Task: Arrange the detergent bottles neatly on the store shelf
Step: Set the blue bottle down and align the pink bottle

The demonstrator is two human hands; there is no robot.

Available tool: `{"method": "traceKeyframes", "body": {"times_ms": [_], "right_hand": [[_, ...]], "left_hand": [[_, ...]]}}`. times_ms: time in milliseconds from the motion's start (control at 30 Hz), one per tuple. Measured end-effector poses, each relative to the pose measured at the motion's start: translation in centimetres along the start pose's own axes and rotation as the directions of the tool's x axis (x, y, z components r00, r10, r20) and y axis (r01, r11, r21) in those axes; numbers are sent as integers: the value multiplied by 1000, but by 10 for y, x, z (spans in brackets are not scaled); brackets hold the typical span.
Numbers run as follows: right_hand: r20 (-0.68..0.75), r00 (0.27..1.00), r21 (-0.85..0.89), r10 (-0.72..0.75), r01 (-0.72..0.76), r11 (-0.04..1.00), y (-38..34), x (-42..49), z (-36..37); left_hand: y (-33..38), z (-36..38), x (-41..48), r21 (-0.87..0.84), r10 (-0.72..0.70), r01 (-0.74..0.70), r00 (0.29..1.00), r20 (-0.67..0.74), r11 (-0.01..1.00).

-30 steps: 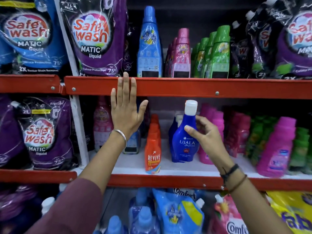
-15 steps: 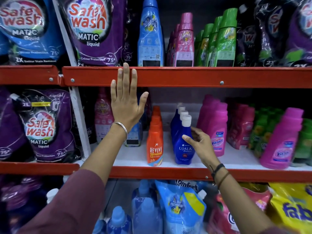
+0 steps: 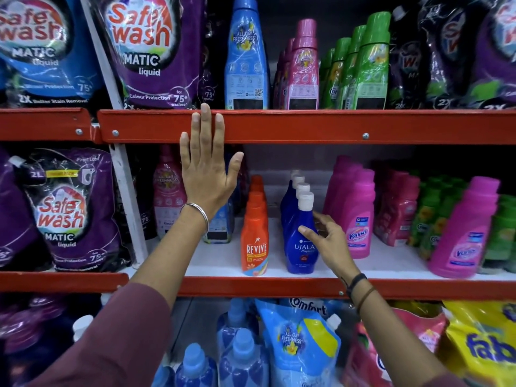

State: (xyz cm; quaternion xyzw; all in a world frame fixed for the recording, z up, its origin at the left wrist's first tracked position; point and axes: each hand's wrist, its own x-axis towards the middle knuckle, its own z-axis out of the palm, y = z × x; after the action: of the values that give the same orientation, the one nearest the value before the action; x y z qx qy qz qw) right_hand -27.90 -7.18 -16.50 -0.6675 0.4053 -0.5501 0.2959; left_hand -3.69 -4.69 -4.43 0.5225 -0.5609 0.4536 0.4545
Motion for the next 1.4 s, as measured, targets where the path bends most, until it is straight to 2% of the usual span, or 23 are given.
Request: {"method": "traceKeyframes", "body": {"times_ms": [167, 367, 567, 667, 800, 900, 967, 1067, 1233, 1400], "right_hand": [[-36, 999, 26, -22, 23, 999, 4, -9, -6], [-206, 976, 100, -71, 93, 991, -7, -25, -39], [-356, 932, 96, -59, 99, 990, 4, -38, -93], [-466, 883, 40, -53, 80, 996, 20, -44, -119], [-589, 803, -101, -89, 36, 994, 40, -50, -154], [-658, 737, -251, -156, -18, 968, 52, -49, -177], [-686, 710, -283, -156, -63, 957, 57, -46, -190], [-697, 707, -282, -120, -116, 952, 62, -35, -205], [-642, 760, -373, -101, -195, 907, 63, -11, -223], [-673, 734, -424, -92, -282, 861, 55, 4, -234]], "left_hand": [[18, -10, -7, -179, -41, 45, 999, 27, 983], [93, -21, -59, -537, 152, -66, 981, 117, 841], [169, -17, -100, -683, 146, 60, 960, 240, 728], [194, -2, -125, -648, 176, 67, 936, 304, 759], [207, 29, -162, -476, 176, 32, 906, 385, 879], [208, 45, -180, -323, 146, -14, 909, 390, 946], [209, 52, -184, -228, 151, -69, 919, 364, 971], [211, 59, -186, -138, 144, -106, 942, 304, 985], [211, 66, -190, -68, 147, -135, 964, 222, 989], [212, 69, -191, -43, 158, -152, 970, 184, 987]]}}
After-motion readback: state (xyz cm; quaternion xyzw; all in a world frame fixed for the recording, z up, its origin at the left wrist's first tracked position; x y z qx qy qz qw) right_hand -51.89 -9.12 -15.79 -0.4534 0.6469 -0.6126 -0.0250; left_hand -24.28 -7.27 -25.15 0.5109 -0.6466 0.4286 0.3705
